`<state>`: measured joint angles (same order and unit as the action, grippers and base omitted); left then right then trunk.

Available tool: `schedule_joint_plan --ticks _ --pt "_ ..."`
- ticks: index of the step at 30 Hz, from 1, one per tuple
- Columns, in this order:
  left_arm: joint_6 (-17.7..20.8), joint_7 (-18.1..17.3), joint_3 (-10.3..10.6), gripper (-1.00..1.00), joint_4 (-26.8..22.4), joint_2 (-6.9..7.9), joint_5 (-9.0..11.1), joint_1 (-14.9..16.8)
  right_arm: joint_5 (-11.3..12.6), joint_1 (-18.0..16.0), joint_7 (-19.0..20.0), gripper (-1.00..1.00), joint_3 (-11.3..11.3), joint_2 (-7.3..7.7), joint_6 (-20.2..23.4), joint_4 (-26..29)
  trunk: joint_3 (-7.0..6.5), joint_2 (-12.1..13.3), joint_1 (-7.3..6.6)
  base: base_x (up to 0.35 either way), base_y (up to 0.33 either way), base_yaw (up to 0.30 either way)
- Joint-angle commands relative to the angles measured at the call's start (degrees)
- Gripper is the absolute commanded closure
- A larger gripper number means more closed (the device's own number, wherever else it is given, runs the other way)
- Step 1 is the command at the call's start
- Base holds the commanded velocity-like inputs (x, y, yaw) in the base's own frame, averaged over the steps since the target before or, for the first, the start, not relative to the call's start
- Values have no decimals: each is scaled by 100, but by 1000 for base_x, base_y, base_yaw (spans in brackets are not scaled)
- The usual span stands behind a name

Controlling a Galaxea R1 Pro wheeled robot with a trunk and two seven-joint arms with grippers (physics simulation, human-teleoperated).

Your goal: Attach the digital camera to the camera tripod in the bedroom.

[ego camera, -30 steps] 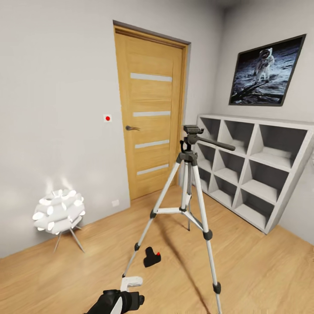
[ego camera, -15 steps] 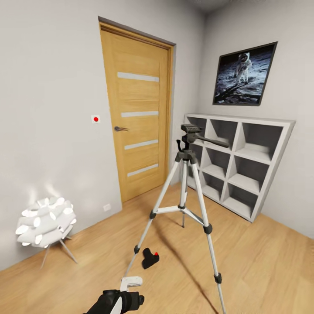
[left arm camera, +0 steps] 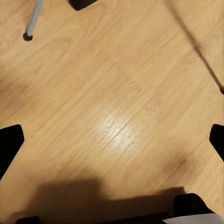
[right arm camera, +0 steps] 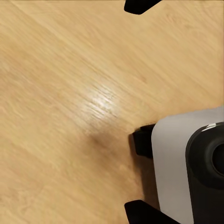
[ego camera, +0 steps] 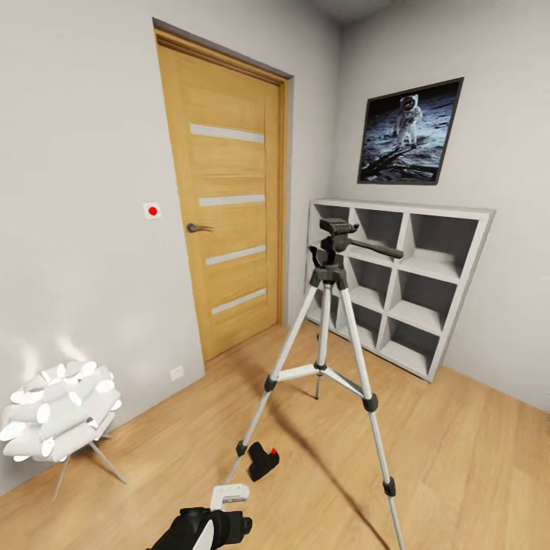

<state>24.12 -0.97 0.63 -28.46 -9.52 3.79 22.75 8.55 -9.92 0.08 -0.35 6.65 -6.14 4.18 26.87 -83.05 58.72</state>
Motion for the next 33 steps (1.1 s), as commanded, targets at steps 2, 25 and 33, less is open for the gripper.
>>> schedule_joint_plan --ticks 2,25,33 --pt "32 5 7 -100 -10 2 36 1 41 -2 1 -100 0 -3 -24 -5 6 -3 0 32 50 -28" --pt "32 2 2 -100 -10 12 43 1 39 -1 107 -100 0 -6 -12 -10 6 -3 0 5 219 -94" --pt "32 -1 6 -100 -10 11 41 1 35 -1 114 -100 0 -5 -19 -10 6 -3 0 42 320 -251"
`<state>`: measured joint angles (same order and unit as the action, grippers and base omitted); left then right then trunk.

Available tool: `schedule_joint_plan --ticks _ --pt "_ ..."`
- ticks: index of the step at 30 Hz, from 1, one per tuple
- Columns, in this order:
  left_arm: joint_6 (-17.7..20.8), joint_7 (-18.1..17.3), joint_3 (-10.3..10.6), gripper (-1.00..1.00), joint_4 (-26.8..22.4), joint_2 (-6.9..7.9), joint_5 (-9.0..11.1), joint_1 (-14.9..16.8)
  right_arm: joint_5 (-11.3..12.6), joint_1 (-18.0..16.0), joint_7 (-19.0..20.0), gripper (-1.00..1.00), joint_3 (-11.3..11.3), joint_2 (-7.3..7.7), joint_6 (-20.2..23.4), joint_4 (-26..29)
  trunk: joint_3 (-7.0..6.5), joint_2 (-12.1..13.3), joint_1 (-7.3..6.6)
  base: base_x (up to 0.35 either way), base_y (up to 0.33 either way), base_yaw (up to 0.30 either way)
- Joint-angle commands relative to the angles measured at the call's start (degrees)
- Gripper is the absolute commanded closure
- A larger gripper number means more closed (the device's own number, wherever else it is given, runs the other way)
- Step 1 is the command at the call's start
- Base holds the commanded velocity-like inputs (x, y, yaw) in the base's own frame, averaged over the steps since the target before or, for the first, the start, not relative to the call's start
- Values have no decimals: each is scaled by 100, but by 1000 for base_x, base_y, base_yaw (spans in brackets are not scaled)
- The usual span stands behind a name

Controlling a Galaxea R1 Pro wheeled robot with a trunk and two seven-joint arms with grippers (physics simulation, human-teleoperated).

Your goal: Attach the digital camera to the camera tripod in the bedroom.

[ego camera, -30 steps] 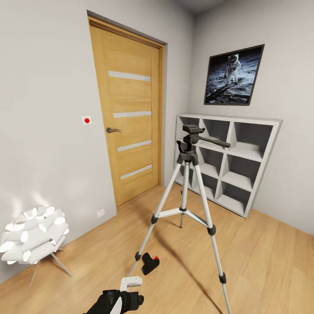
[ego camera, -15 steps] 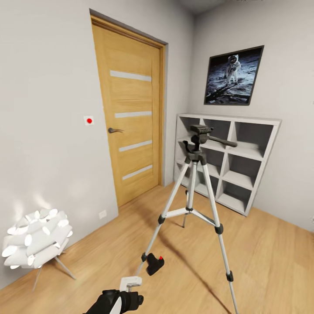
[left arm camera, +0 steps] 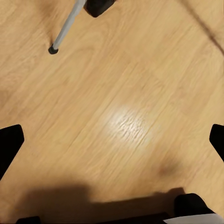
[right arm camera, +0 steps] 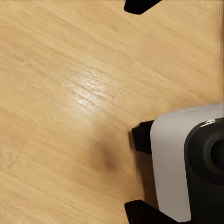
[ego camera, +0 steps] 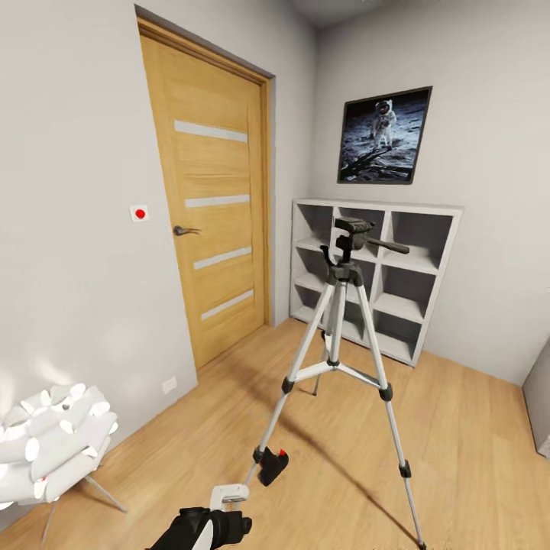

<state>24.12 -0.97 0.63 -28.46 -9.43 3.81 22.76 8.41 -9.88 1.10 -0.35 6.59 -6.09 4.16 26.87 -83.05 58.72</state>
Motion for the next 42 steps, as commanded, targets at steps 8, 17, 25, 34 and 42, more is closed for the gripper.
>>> schedule_joint_plan --ticks 8,17,25,34,42 --pt "31 -5 7 -100 -11 4 40 0 47 -5 13 -100 0 0 -28 -9 6 -3 0 104 320 -252" --pt "31 -19 7 -100 -11 2 39 0 47 -2 12 -100 0 -7 -51 -10 6 -3 0 152 312 -217" --pt "31 -18 3 -100 -11 9 33 0 47 -4 12 -100 0 -7 -47 -10 6 -3 0 184 294 -230" --pt "31 -1 -1 -100 -11 11 32 0 47 -5 13 -100 0 5 -28 -8 6 -3 0 180 293 -257" --pt "30 9 -1 -100 -11 11 29 0 47 -5 13 -100 0 8 -7 -4 6 -3 0 128 271 -263"
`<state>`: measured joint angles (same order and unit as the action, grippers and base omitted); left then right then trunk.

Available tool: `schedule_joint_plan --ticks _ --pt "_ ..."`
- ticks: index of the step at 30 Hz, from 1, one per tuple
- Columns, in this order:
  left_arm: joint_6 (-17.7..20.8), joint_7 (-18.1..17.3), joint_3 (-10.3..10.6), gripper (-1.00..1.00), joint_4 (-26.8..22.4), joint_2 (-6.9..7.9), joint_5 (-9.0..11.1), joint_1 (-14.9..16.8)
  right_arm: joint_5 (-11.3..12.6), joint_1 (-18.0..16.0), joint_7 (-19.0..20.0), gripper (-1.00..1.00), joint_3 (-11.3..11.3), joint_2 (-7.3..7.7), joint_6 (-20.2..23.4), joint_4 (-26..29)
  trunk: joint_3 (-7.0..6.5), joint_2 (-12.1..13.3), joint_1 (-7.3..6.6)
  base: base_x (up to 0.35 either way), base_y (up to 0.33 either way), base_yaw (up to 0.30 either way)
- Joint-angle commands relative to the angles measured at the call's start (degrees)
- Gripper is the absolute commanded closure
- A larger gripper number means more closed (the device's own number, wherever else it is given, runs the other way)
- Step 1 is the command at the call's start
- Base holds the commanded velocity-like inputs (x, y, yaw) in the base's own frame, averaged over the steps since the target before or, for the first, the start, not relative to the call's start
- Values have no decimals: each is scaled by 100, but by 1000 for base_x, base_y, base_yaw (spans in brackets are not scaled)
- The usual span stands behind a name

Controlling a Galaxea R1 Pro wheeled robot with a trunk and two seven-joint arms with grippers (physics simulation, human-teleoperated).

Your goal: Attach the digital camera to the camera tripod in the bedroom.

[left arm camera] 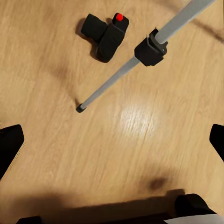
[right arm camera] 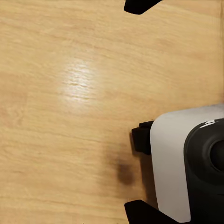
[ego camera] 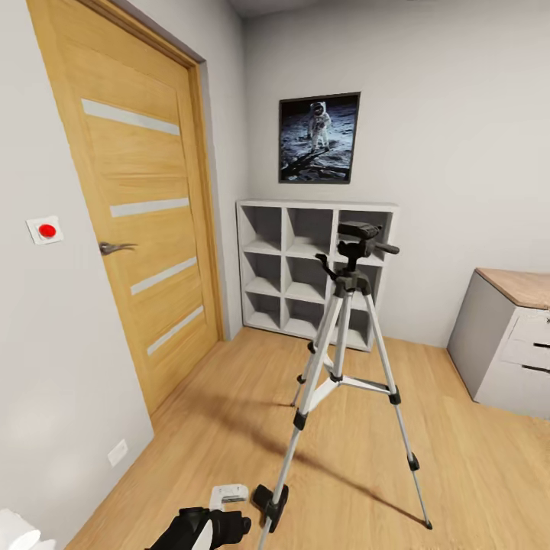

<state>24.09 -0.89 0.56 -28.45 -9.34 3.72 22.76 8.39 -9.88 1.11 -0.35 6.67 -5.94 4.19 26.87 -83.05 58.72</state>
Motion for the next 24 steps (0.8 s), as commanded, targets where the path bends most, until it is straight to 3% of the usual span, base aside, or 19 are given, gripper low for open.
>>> schedule_joint_plan --ticks 1,17,20,24 --pt "33 2 6 -100 -13 4 35 0 49 -5 12 -100 0 0 -21 -9 6 -3 1 71 155 -264" --pt "34 -11 -102 -100 -90 93 32 -9 70 -79 12 -100 -8 15 -4 -6 6 -3 1 12 27 -264" --pt "34 -14 -304 -100 -98 203 33 -13 190 -183 12 -100 -9 13 10 -6 6 -3 1 1 1 -242" --pt "56 -17 -743 -100 -250 352 28 -19 448 -449 12 -100 -6 17 252 -6 6 -3 1 0 1 -127"
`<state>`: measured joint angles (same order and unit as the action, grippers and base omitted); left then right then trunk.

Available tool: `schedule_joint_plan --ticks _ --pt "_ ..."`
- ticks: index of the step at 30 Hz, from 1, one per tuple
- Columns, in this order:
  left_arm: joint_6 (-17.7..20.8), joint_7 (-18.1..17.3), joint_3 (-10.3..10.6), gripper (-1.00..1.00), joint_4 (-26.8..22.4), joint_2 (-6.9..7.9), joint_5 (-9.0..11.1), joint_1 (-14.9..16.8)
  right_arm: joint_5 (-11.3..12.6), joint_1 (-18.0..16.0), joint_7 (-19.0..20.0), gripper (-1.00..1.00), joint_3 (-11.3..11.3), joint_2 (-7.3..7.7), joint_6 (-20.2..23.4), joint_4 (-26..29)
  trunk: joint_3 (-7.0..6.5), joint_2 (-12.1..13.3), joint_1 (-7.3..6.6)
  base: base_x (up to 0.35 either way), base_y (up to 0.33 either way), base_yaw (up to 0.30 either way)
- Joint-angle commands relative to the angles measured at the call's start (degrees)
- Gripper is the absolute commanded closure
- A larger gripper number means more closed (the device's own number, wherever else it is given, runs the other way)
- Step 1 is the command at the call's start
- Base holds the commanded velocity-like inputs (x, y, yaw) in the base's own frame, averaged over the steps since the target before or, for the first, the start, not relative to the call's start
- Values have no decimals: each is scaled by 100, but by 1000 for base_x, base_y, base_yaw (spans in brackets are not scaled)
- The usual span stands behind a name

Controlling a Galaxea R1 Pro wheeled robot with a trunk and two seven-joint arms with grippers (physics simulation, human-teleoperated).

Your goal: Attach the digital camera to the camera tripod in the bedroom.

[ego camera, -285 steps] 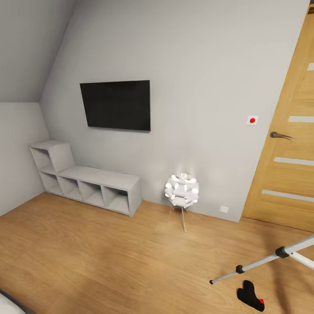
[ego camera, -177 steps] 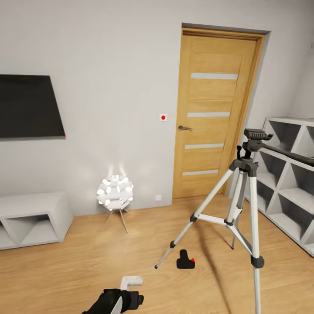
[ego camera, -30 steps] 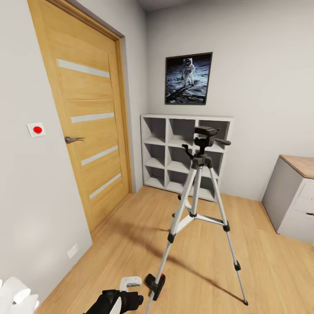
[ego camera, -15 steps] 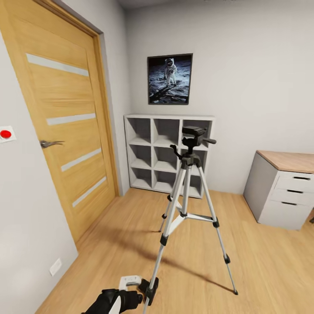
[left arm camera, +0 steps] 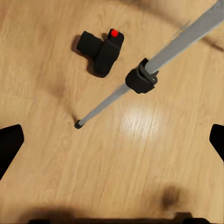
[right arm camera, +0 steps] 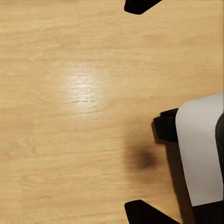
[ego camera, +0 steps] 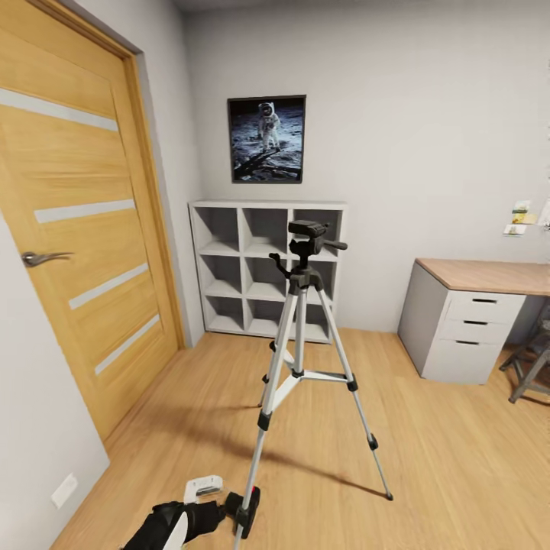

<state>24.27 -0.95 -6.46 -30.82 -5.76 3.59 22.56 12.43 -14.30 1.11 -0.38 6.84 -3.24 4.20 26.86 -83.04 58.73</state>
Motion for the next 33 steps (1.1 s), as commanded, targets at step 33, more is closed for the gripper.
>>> schedule_joint_plan --ticks 33 --pt "628 -16 -1081 -100 -656 482 53 186 293 -1367 -118 -100 -970 972 4334 4135 15 -3 0 0 78 -26"
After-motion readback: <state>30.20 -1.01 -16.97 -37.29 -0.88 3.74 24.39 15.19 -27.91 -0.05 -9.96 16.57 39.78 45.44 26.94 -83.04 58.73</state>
